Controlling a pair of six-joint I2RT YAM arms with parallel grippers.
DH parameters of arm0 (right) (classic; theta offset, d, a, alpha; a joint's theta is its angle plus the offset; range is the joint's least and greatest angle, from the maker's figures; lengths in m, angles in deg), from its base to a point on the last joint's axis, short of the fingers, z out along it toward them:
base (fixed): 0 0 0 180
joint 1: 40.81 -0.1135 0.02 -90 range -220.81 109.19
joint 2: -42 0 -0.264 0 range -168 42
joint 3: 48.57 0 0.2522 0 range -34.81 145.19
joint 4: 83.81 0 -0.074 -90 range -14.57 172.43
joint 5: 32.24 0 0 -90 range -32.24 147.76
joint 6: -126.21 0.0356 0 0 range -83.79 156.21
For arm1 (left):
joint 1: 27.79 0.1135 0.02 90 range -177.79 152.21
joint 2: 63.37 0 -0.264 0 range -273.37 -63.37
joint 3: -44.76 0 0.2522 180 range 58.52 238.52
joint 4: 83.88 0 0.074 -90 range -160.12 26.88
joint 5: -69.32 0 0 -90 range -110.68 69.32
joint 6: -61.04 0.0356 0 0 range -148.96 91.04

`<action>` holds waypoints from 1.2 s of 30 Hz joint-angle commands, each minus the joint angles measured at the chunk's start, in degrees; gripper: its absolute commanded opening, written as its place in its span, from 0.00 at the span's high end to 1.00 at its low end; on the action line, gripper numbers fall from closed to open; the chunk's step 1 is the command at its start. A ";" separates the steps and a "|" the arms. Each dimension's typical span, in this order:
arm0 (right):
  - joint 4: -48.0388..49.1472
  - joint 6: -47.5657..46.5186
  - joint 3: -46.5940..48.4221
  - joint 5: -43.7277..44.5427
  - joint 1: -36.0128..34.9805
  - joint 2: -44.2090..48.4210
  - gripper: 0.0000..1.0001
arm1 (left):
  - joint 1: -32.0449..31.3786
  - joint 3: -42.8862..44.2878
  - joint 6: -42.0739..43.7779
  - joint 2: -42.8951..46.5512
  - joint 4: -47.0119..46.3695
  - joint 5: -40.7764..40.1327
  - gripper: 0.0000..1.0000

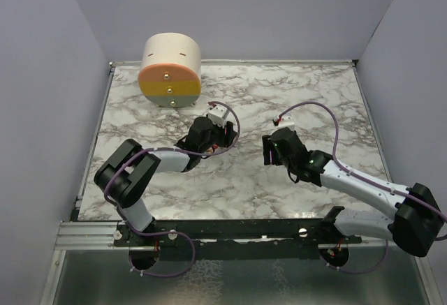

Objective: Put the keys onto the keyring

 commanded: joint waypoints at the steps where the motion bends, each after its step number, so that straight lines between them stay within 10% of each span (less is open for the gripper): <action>1: 1.56 -0.21 -0.25 -0.23 -0.10 0.22 0.38 | 0.17 1.24 -1.41 2.79 -0.95 1.14 0.32; 5: 1.55 0.03 -0.50 -0.05 -0.14 1.04 0.37 | 0.19 1.08 -2.36 8.85 2.09 -1.75 0.02; 23: 5.88 5.12 -11.18 -13.69 -0.23 16.49 0.30 | -2.21 -17.64 -14.19 46.88 14.28 -1.55 0.01; 36: 5.32 6.70 -16.23 -13.15 -0.22 29.55 0.30 | -15.93 -28.68 -15.95 60.80 14.91 -5.21 0.01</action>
